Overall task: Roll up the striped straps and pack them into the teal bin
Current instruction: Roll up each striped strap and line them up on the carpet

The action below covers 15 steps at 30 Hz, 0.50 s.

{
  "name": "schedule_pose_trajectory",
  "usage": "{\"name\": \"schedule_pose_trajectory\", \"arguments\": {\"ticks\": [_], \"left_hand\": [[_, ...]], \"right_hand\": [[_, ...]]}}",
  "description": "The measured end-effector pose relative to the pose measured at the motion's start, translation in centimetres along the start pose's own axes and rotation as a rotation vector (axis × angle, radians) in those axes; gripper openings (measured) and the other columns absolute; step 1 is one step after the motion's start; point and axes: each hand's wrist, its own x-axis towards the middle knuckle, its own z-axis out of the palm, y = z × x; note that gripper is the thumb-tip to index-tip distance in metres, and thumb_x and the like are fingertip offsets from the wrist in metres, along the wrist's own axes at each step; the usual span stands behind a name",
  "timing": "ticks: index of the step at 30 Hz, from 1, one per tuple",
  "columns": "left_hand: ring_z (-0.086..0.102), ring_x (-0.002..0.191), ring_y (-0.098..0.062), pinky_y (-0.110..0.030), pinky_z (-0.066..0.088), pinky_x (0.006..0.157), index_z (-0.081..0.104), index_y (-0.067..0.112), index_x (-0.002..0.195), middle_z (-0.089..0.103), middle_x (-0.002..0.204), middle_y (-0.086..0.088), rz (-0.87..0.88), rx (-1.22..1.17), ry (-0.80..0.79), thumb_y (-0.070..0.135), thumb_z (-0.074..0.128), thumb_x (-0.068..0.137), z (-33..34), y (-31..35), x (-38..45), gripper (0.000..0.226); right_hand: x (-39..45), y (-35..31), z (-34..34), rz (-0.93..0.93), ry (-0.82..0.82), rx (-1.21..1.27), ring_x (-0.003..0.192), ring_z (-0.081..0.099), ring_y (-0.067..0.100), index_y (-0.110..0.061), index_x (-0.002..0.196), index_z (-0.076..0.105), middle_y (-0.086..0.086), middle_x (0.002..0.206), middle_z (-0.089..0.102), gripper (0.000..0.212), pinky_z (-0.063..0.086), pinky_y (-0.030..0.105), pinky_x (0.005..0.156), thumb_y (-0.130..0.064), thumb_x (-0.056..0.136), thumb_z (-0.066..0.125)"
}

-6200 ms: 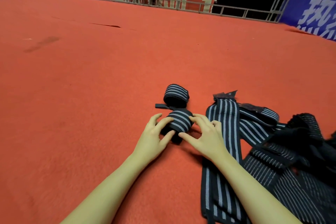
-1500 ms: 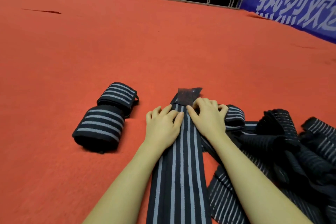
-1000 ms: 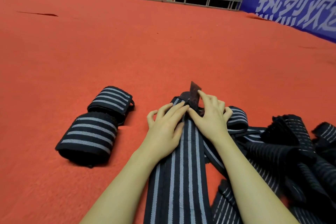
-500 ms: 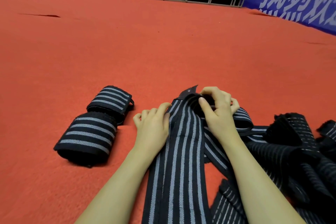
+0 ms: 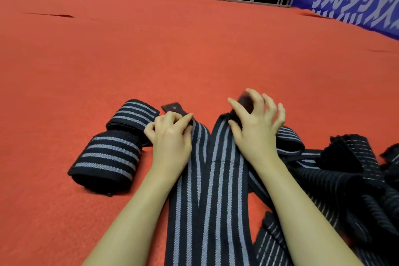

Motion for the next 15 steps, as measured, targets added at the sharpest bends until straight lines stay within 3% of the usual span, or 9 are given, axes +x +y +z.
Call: {"name": "schedule_pose_trajectory", "arguments": {"ticks": [2, 5, 7, 9, 11, 15], "left_hand": [[0.054, 0.097, -0.032, -0.033, 0.017, 0.086, 0.07, 0.016, 0.112, 0.061, 0.099, -0.005, 0.038, 0.098, -0.016, 0.014, 0.059, 0.079, 0.2, -0.2, -0.2, 0.034], [0.052, 0.105, -0.038, -0.045, 0.022, 0.091, 0.065, 0.012, 0.118, 0.061, 0.112, -0.012, 0.037, 0.208, -0.042, 0.01, 0.065, 0.079, 0.4, -0.5, -0.3, 0.039], [0.051, 0.11, -0.039, -0.048, 0.023, 0.092, 0.061, 0.011, 0.123, 0.06, 0.121, -0.012, 0.034, 0.291, -0.055, 0.018, 0.058, 0.081, 0.3, -0.7, -0.2, 0.042], [0.05, 0.115, -0.041, -0.048, 0.019, 0.094, 0.058, 0.011, 0.126, 0.058, 0.129, -0.012, 0.062, 0.385, -0.095, 0.024, 0.058, 0.083, 0.4, -0.8, -0.2, 0.045], [0.046, 0.121, -0.043, -0.052, 0.02, 0.098, 0.055, 0.014, 0.131, 0.052, 0.136, -0.015, 0.065, 0.465, -0.146, 0.028, 0.063, 0.085, 0.8, -0.8, -0.3, 0.049], [0.025, 0.137, -0.042, -0.057, 0.015, 0.109, 0.04, 0.024, 0.144, 0.029, 0.152, -0.02, 0.03, 0.456, -0.212, 0.033, 0.053, 0.092, 0.9, -0.7, 0.0, 0.054]], "right_hand": [[-0.3, -0.5, -0.2, -0.05, 0.023, 0.007, 0.129, 0.025, 0.031, -0.029, 0.133, 0.054, 0.005, 0.14, 0.032, 0.057, 0.004, 0.044, 0.109, -0.021, 0.079, 0.071], [-0.7, -1.1, -0.8, -0.112, 0.08, 0.105, 0.114, 0.044, 0.025, -0.022, 0.12, 0.062, 0.003, 0.122, 0.052, 0.036, 0.019, 0.038, 0.096, -0.025, 0.084, 0.062], [-1.1, -1.5, -1.0, -0.144, -0.113, 0.091, 0.12, 0.05, 0.02, -0.023, 0.123, 0.061, 0.0, 0.129, 0.057, 0.038, 0.017, 0.038, 0.1, -0.039, 0.093, 0.045], [-1.6, -1.5, -0.7, -0.149, -0.463, -0.033, 0.144, 0.023, 0.013, -0.028, 0.147, 0.035, -0.005, 0.157, 0.026, 0.054, -0.002, 0.042, 0.113, -0.05, 0.1, 0.024], [-2.1, -0.8, 0.0, -0.166, -0.646, -0.159, 0.148, -0.001, 0.009, -0.03, 0.154, 0.008, -0.01, 0.161, -0.001, 0.058, -0.017, 0.044, 0.113, -0.053, 0.1, 0.011], [-1.9, -0.9, 1.2, -0.165, -0.6, -0.179, 0.148, -0.009, 0.01, -0.032, 0.154, 0.001, -0.011, 0.161, -0.007, 0.059, -0.021, 0.045, 0.111, -0.055, 0.099, 0.006]]}}
